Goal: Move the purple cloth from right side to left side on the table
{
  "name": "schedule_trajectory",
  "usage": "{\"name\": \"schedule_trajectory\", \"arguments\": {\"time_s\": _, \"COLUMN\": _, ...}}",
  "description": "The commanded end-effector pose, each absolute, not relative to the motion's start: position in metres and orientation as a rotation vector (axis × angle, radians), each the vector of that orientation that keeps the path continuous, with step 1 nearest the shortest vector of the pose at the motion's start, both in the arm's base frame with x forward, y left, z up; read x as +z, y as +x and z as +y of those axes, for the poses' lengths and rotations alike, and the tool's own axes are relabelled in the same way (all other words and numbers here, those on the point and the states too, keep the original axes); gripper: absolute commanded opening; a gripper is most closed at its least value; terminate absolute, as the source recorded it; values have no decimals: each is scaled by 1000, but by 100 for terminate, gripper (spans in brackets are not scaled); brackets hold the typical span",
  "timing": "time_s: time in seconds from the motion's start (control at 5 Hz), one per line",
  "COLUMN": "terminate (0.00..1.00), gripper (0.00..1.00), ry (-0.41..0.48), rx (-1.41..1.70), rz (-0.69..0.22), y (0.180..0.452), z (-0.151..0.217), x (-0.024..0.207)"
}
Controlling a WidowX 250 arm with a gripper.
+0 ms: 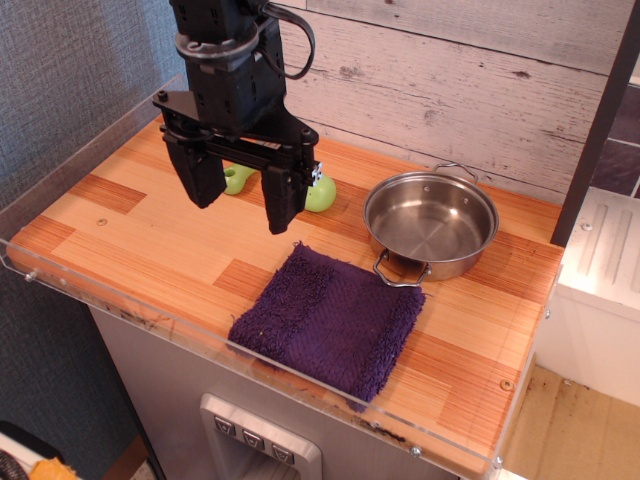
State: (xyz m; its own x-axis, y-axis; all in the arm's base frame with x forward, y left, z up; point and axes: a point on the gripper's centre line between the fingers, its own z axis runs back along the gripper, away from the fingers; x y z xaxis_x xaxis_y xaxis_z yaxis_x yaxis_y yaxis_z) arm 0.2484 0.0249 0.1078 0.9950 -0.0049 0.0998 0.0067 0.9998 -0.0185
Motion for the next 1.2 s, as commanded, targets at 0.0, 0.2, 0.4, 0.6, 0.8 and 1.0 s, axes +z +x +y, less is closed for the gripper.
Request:
{"name": "schedule_trajectory", "arguments": {"time_s": 0.0, "terminate": 0, "gripper": 100, "ry": -19, "rx": -6, "rz": -100, "y": 248, "z": 25, "x": 108}}
{"name": "schedule_trajectory", "arguments": {"time_s": 0.2, "terminate": 0, "gripper": 100, "ry": 10, "rx": 40, "rz": -102, "y": 252, "z": 17, "x": 89}}
{"name": "schedule_trajectory", "arguments": {"time_s": 0.4, "terminate": 0, "gripper": 100, "ry": 36, "rx": 66, "rz": -98, "y": 255, "z": 10, "x": 70}}
{"name": "schedule_trajectory", "arguments": {"time_s": 0.6, "terminate": 0, "gripper": 100, "ry": 59, "rx": 66, "rz": -90, "y": 260, "z": 1, "x": 56}}
{"name": "schedule_trajectory", "arguments": {"time_s": 0.8, "terminate": 0, "gripper": 100, "ry": 67, "rx": 63, "rz": -90, "y": 260, "z": -3, "x": 44}}
{"name": "schedule_trajectory", "arguments": {"time_s": 1.0, "terminate": 0, "gripper": 100, "ry": 56, "rx": 61, "rz": -86, "y": 257, "z": -4, "x": 34}}
